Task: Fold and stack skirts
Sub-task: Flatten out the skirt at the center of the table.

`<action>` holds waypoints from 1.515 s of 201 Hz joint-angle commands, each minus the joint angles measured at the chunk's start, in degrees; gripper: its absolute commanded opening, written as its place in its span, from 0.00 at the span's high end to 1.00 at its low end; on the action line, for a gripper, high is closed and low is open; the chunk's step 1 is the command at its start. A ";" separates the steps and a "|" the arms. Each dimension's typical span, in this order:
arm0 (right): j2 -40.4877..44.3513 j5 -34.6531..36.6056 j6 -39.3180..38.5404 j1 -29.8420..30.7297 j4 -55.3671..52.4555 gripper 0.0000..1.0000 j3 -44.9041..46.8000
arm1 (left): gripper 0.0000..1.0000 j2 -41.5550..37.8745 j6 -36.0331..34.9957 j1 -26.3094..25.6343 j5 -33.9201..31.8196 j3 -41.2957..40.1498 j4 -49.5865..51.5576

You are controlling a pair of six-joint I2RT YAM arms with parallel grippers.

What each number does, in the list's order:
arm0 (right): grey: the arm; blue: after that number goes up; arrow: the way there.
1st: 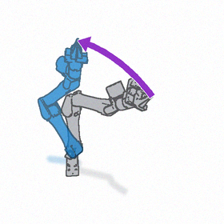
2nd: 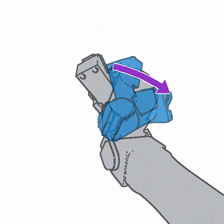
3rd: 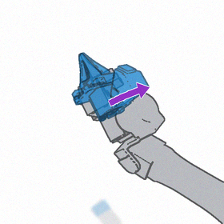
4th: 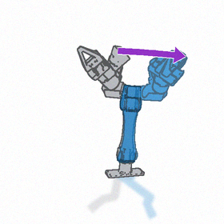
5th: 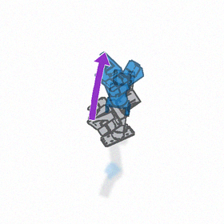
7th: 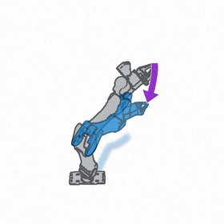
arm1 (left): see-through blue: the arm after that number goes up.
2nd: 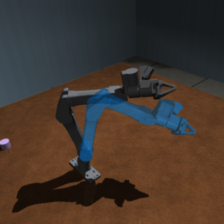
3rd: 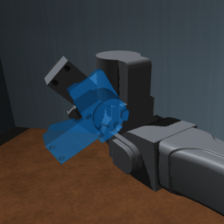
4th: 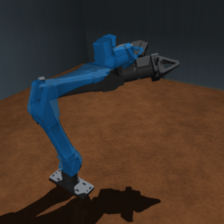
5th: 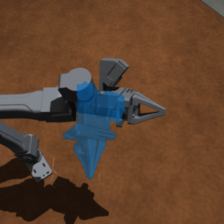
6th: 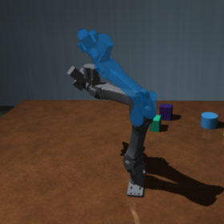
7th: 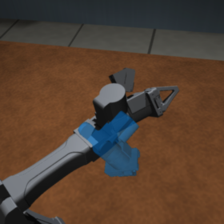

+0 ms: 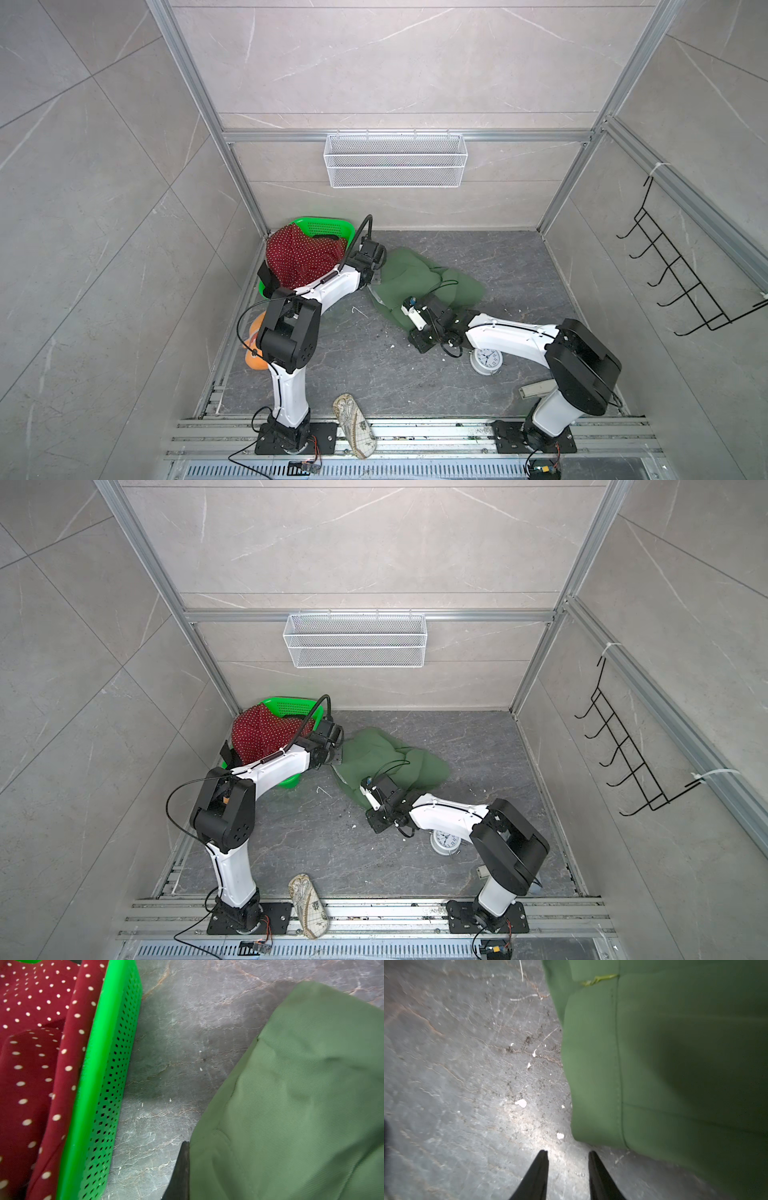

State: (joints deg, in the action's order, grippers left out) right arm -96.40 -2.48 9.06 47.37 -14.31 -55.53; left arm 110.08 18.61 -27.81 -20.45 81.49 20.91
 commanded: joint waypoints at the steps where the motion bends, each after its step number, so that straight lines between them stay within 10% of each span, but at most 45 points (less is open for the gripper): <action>1: -2.48 4.25 -3.59 0.34 -1.17 0.63 -1.84 | 1.00 0.79 1.26 0.39 -0.16 -0.11 -1.39; 174: -11.48 10.30 -5.82 0.88 0.82 0.64 -4.20 | 1.00 2.29 0.69 0.39 2.76 -1.30 -4.73; 265: -14.73 7.59 -5.62 0.81 0.55 1.00 -4.64 | 1.00 2.37 0.11 0.39 3.57 -1.42 -5.70; 304: -8.26 10.00 -6.75 -0.57 -2.63 1.00 -4.90 | 1.00 0.49 0.10 1.25 5.09 1.28 -2.96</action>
State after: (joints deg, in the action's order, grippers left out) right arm -107.63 6.87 3.27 47.81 -9.50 -61.60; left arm 112.86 18.70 -27.38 -17.28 80.18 16.43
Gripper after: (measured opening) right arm 0.048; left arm 0.045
